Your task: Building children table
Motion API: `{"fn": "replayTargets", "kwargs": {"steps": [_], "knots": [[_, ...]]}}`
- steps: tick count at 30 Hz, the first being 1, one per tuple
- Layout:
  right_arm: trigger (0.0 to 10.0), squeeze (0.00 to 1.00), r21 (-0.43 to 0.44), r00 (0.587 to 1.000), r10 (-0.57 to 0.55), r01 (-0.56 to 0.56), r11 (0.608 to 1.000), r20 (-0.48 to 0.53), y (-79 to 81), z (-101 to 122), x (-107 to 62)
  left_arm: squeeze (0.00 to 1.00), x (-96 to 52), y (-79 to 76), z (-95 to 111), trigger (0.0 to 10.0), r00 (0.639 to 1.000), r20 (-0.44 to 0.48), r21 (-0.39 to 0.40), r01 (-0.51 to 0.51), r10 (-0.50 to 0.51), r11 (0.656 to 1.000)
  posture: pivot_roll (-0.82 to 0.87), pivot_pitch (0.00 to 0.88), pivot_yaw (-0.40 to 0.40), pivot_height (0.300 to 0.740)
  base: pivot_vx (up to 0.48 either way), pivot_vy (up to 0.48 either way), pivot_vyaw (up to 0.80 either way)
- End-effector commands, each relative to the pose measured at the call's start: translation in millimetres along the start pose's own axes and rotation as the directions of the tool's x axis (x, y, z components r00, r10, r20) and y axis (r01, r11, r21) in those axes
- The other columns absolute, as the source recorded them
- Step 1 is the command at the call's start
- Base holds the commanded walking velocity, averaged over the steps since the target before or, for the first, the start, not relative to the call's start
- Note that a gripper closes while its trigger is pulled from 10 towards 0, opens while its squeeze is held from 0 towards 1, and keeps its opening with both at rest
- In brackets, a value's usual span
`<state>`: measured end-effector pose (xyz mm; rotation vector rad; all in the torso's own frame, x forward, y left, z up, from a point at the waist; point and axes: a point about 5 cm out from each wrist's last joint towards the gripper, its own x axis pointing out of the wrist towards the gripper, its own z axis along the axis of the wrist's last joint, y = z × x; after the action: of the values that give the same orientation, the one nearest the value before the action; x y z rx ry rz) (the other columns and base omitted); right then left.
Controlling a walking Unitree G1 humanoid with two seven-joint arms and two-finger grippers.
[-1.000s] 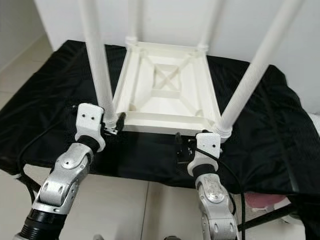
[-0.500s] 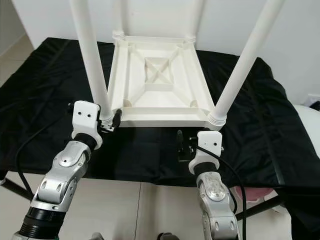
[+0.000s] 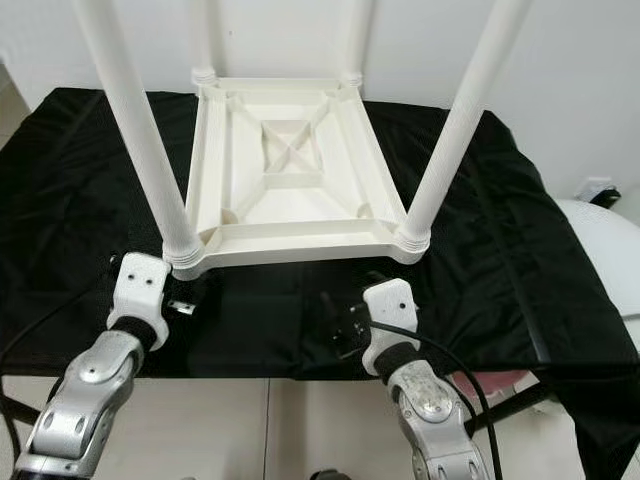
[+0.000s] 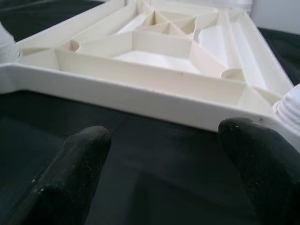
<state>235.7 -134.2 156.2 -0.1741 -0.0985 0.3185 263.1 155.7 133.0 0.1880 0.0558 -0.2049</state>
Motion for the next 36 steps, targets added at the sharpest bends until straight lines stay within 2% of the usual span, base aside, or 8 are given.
{"fn": "replayTargets", "kwargs": {"steps": [1, 5, 15, 21, 27, 36], "knots": [[10.0, 0.00, 0.004, 1.000, -0.018, 0.018, 1.000, -0.006, -2.2, -0.8, 1.9, 0.00, -1.4, -5.0, 5.2, 10.0, 1.000, 0.017, -0.006, -0.008, 0.008, 1.000, -0.04, 0.106, -0.014, 0.740, 0.000, 0.000, -0.80], [10.0, 0.00, 0.004, 1.000, -0.023, 0.023, 1.000, -0.007, -4.0, -0.5, 5.7, 0.00, -2.3, -11.7, 8.9, 10.0, 0.999, 0.033, -0.022, 0.002, -0.001, 1.000, -0.04, 0.102, -0.015, 0.740, 0.000, 0.000, -0.54], [10.0, 0.00, 0.013, 1.000, -0.013, 0.014, 1.000, -0.009, -3.4, -0.7, 5.2, 0.00, -3.8, -3.4, 4.3, 10.0, 1.000, 0.011, -0.010, -0.015, 0.015, 1.000, -0.04, 0.104, -0.010, 0.740, 0.000, 0.000, -0.78], [10.0, 0.00, -0.003, 1.000, -0.013, 0.013, 1.000, 0.000, -2.7, 0.4, 6.2, 0.00, -2.2, -6.0, 5.3, 10.0, 1.000, 0.013, -0.011, -0.013, 0.013, 1.000, -0.04, 0.103, -0.007, 0.740, 0.000, 0.000, -0.64], [10.0, 0.00, -0.009, 1.000, -0.001, 0.001, 1.000, 0.002, -1.2, 0.2, 8.2, 0.00, 0.0, -7.0, 6.3, 10.0, 1.000, 0.015, -0.012, -0.020, 0.020, 1.000, -0.04, 0.098, -0.003, 0.740, 0.000, 0.000, 0.00], [10.0, 0.00, 0.026, 1.000, 0.002, -0.002, 1.000, 0.000, -0.2, -0.7, 11.8, 0.00, 1.1, -2.9, 4.7, 10.0, 0.999, 0.009, -0.012, -0.049, 0.049, 0.999, -0.03, 0.091, -0.003, 0.740, 0.000, 0.000, 0.80]]}}
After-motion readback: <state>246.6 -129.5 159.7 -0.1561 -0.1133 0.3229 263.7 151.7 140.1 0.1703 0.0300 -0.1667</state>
